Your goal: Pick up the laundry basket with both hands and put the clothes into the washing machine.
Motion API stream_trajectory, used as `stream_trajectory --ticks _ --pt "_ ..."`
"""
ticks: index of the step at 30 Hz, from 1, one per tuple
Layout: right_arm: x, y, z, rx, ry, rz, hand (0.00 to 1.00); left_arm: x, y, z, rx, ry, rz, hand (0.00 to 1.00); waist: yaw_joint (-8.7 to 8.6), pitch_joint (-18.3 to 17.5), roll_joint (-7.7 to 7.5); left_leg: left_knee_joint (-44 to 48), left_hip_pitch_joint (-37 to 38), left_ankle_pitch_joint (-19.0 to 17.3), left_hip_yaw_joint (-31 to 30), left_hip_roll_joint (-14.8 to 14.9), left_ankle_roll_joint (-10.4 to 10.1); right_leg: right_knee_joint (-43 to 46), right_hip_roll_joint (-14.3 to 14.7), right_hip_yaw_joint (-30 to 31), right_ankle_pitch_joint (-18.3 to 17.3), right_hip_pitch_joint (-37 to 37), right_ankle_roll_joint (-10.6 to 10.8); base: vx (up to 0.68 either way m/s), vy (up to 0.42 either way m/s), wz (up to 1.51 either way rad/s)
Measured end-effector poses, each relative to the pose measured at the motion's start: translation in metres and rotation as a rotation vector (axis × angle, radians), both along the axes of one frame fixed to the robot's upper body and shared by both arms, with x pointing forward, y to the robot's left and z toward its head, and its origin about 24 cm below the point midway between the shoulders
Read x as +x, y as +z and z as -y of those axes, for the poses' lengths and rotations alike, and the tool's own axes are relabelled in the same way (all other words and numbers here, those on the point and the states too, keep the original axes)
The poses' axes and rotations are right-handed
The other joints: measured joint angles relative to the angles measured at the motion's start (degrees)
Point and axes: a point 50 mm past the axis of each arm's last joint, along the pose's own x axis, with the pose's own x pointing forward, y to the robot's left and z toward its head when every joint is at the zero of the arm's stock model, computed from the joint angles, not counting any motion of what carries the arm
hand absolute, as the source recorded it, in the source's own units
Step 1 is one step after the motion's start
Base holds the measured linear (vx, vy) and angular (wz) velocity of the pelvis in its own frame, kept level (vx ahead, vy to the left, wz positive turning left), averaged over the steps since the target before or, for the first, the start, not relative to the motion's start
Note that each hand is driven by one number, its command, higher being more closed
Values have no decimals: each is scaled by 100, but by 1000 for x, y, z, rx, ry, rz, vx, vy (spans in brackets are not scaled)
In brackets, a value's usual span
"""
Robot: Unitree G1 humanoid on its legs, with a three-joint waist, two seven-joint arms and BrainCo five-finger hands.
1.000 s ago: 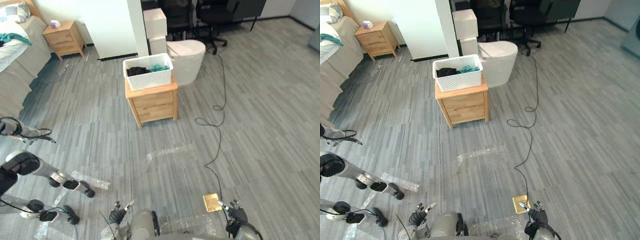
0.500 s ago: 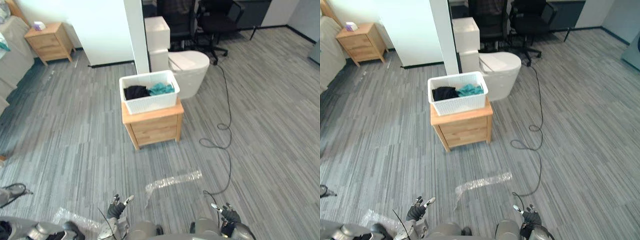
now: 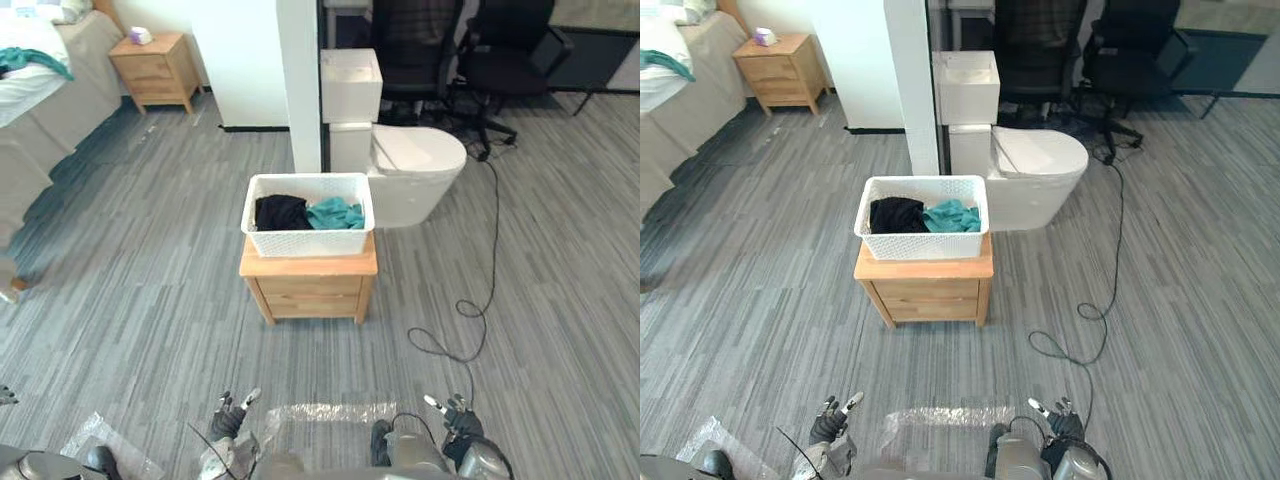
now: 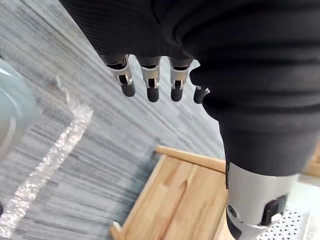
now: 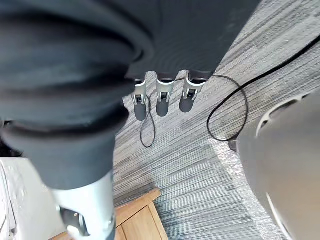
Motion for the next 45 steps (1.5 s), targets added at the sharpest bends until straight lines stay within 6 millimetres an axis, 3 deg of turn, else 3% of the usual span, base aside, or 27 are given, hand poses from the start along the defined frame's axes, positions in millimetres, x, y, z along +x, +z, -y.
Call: stream_trajectory --ticks 1,4,6,7,9,10,13,14,16,17,20,22,25,26,27,28,30,35,39,42,45 --pt "-1 1 1 1 -12 5 0 -1 0 0 1 1 -3 0 20 28 -85 87 -184 -36 222 28 56 -228 -1 -38 3 227 -11 310 -234 36" --pt "12 16 14 -27 -82 107 0 12 12 -4 23 5 75 0 49 24 -123 -888 -738 -116 744 -2 185 -851 -22 -274 21 649 -10 185 -77 42" --pt "33 39 27 -66 -145 241 0 24 31 -13 46 52 184 0 79 37 -137 -2584 -844 -59 818 -234 167 -1003 -91 -321 -17 767 46 267 92 18" --pt "38 44 30 -78 -158 270 0 26 36 -16 58 67 212 0 80 34 -162 -2950 -832 -18 773 -326 106 -1001 -141 -323 -40 789 83 288 174 7" --pt "48 62 41 -132 -203 358 0 37 58 -20 96 112 313 0 128 42 -193 -3893 -653 591 473 -639 -9 -995 -327 -265 -158 973 320 234 181 -12" --pt "51 71 45 -155 -222 396 0 44 72 -19 114 133 373 0 225 17 -208 -4118 -403 1136 357 -847 140 -1014 -433 -120 -173 1077 498 306 231 -25" --pt "63 90 50 -186 -265 482 0 62 105 -18 173 139 513 0 225 -91 -426 -3503 -629 793 537 -1084 474 -1171 -732 26 -120 1163 676 347 262 -13" --pt "73 107 52 -203 -286 560 0 67 117 -17 211 127 554 0 224 -118 -482 -3243 -627 521 720 -1140 548 -1161 -853 238 -109 1163 716 202 203 -45" --pt "79 124 59 -231 -320 637 0 69 123 -16 244 110 567 0 220 -143 -487 -3196 -487 267 845 -1251 641 -951 -1014 404 -187 1131 836 185 221 -53" --pt "81 129 65 -247 -354 663 0 71 125 -14 266 94 569 0 219 -142 -489 -3231 -333 124 1012 -1311 712 -439 -1132 537 -309 934 951 168 238 -50" --pt "82 127 62 -245 -372 655 0 74 136 -16 340 86 587 0 198 -161 -507 -3386 22 -16 1313 -1403 843 1283 -1439 623 -463 115 921 133 222 -45" --pt "81 123 58 -228 -375 642 0 76 144 -18 372 76 610 0 127 -166 -509 -3531 203 -31 1370 -1416 867 1635 -1505 419 -534 -111 836 109 75 -18" --pt "84 124 57 -228 -355 640 0 78 156 -18 399 56 656 0 39 -231 -489 -3641 281 -29 1419 -1376 862 1046 -1428 -176 -594 -264 714 115 -37 -6" --pt "85 124 57 -226 -352 639 0 79 157 -17 399 52 660 0 36 -231 -488 -3637 304 -26 1433 -1361 856 803 -1373 -194 -582 -262 698 112 -129 -10" --pt "85 124 57 -229 -340 630 0 81 157 -16 393 40 664 0 17 -232 -474 -3576 321 -37 1442 -1315 801 380 -1231 -123 -352 -248 641 115 -157 -5" --pt "85 121 58 -236 -324 606 0 80 156 -14 384 27 658 0 -15 -277 -381 -3495 301 -76 1376 -1207 688 128 -1041 -85 -169 -117 695 114 -156 -16" --pt "88 122 60 -245 -292 596 0 82 156 -12 383 17 652 0 47 -371 -234 -3614 361 -102 1324 -1021 550 -140 -758 67 -25 -35 564 104 -166 -45" --pt "89 124 64 -261 -236 596 0 93 163 -10 406 -26 672 0 -97 -405 -196 -3875 438 -84 1222 -850 373 -602 -472 40 119 200 473 13 -98 -9" --pt "88 119 55 -234 -189 581 0 99 166 -8 399 -33 679 0 -89 -402 -108 -3151 130 -402 892 -558 207 -512 -179 -190 -33 281 338 25 -89 24" --pt "92 117 44 -208 -163 583 0 102 166 -7 390 -43 668 0 -46 -315 -23 -2065 -234 -400 498 -419 191 -496 -75 -411 -283 616 189 27 -48 38" --pt "95 124 47 -218 -172 608 0 103 167 -7 390 -50 669 0 65 -282 -28 -2158 -509 -423 321 -642 178 -503 -237 -432 -391 738 275 -3 50 17"
